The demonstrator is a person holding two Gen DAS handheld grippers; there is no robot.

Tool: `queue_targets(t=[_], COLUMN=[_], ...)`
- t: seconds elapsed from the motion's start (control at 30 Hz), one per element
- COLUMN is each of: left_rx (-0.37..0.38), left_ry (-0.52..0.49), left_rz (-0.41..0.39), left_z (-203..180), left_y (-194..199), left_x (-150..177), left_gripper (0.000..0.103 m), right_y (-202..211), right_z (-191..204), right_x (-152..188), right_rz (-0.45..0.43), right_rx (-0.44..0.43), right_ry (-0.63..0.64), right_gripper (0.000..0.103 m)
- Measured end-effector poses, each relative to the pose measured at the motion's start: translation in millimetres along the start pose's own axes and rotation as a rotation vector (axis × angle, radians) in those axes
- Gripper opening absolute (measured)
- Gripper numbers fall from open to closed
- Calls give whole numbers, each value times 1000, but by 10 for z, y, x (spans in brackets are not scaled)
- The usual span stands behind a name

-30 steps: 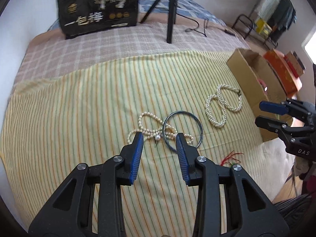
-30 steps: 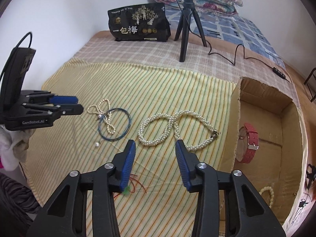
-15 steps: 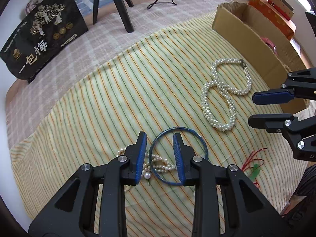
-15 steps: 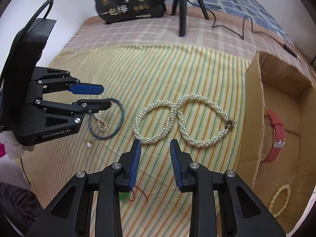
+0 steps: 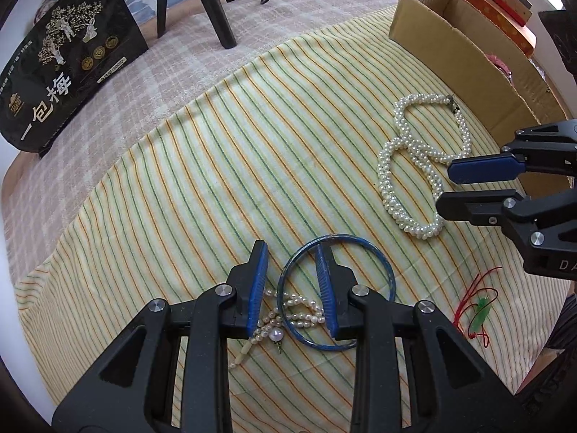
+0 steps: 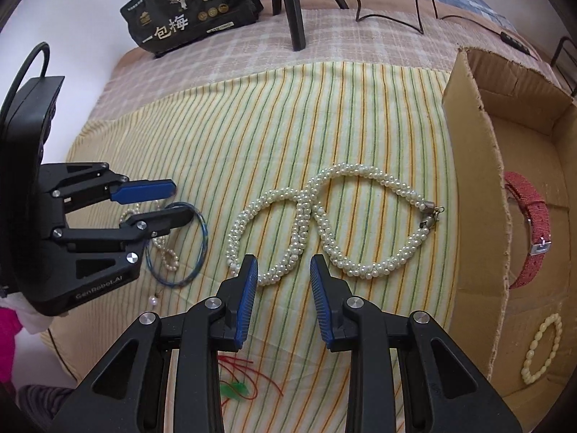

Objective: Organize jewelry
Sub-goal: 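Grasp the blue bangle with the left tool while the right tool lowers onto the pearl necklace, then grasp and lift the pearl necklace with the right tool while the left tool lifts the bangle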

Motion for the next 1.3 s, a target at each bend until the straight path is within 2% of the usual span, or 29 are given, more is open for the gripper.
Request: queue_targets(t=[0.2,0.37,0.47,0.53,0.63,0.83,0.93,1.3], left_rx=[4,-6,-19,-18,-15,11,21,35], left_ry=[-27,-19,-6,11,35,96,120,168], left_rz=[13,-8,-43,-57,-75,-105,-128,-213], left_z=[-15,-44,-79,-92,-104,-68,-57,-9], left_y=[-63,-100,-115,-122,-106,6,121,558], left_x=[-5,-17,-22,-9,24,54,130,221], left_gripper=[25,9,6,4,3,2,2,1], right_y=[-83,-158,-179,-187,-188,-154,-70,351], right_z=[-4,-28,-34,-57,-71,-23,26,195], right_x=[-3,-86,-119,-135,-146,-129,-103,-29], right_rz=[22,15,12,8,-2,-31,-47,-139], right_rx=[-14,-18,-8,-1,6,17,-26,-84], right_ry=[-20,-59,-68,-77,-80,-55,-53,-7], right_gripper=[28,26,20,13,8,7,6,6])
Point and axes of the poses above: each gripper's, at about its wrist camera, not at the fingertips, and y roughly against the way its jaws point, z to its left, x to its underside, the point moved 6 cm from there along -y, roughly the way its jaws point, and after that the axes turned 8 degrees about z, right-handed, at the moved point
